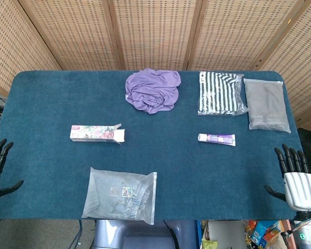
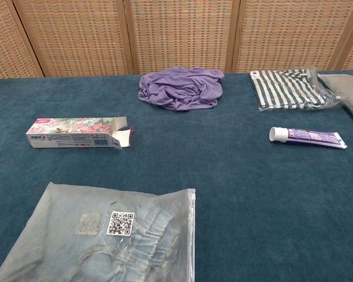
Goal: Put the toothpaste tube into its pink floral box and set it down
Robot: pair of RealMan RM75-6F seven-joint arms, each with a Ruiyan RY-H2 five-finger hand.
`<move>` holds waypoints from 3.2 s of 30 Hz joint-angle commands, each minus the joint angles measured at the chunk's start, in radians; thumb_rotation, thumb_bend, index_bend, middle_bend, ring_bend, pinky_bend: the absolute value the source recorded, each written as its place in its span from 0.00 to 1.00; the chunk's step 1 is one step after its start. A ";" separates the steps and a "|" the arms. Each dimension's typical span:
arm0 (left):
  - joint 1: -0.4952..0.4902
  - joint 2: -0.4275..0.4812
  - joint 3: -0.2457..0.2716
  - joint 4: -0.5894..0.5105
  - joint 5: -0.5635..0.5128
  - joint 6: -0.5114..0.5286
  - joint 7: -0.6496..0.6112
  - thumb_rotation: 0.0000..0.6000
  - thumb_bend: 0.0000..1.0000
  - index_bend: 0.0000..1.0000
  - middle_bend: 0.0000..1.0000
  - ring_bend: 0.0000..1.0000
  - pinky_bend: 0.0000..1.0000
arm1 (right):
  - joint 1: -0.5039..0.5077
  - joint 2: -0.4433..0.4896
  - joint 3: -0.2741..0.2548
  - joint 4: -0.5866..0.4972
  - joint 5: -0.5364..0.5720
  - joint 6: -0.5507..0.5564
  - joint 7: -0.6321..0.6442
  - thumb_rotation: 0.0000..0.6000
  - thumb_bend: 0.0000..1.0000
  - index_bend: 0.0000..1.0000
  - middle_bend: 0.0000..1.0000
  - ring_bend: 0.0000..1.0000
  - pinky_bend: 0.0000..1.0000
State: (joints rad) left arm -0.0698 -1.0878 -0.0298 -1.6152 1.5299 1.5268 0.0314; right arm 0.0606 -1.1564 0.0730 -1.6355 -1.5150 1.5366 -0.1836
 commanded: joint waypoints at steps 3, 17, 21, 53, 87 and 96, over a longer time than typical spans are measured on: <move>0.000 -0.003 -0.001 -0.002 0.000 0.002 0.012 1.00 0.16 0.00 0.00 0.00 0.00 | 0.003 0.000 -0.001 -0.002 0.005 -0.011 -0.001 1.00 0.00 0.00 0.00 0.00 0.00; -0.012 -0.038 -0.039 0.032 -0.041 0.003 0.034 1.00 0.16 0.00 0.00 0.00 0.00 | 0.323 -0.090 0.144 0.120 0.284 -0.542 0.054 1.00 0.00 0.00 0.00 0.00 0.00; -0.019 -0.042 -0.049 0.038 -0.064 -0.013 0.028 1.00 0.16 0.00 0.00 0.00 0.00 | 0.414 -0.171 0.185 0.219 0.391 -0.631 0.011 1.00 0.00 0.03 0.01 0.00 0.00; -0.046 -0.055 -0.071 0.061 -0.147 -0.082 0.052 1.00 0.16 0.00 0.00 0.00 0.00 | 0.596 -0.503 0.187 0.624 0.536 -0.711 -0.039 1.00 0.27 0.32 0.36 0.27 0.33; -0.117 -0.041 -0.095 0.056 -0.141 -0.153 0.077 1.00 0.16 0.00 0.00 0.00 0.00 | 0.547 -0.408 0.134 0.561 0.354 -0.624 0.100 1.00 0.57 0.60 0.60 0.48 0.48; -0.347 -0.074 -0.142 0.161 -0.106 -0.418 0.073 1.00 0.16 0.00 0.00 0.00 0.00 | 0.512 -0.279 0.127 0.363 0.288 -0.519 0.058 1.00 0.57 0.60 0.60 0.49 0.48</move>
State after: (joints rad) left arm -0.3383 -1.1330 -0.1543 -1.5134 1.4092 1.1967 0.1172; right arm 0.5855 -1.4694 0.2038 -1.2295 -1.2085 0.9887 -0.1063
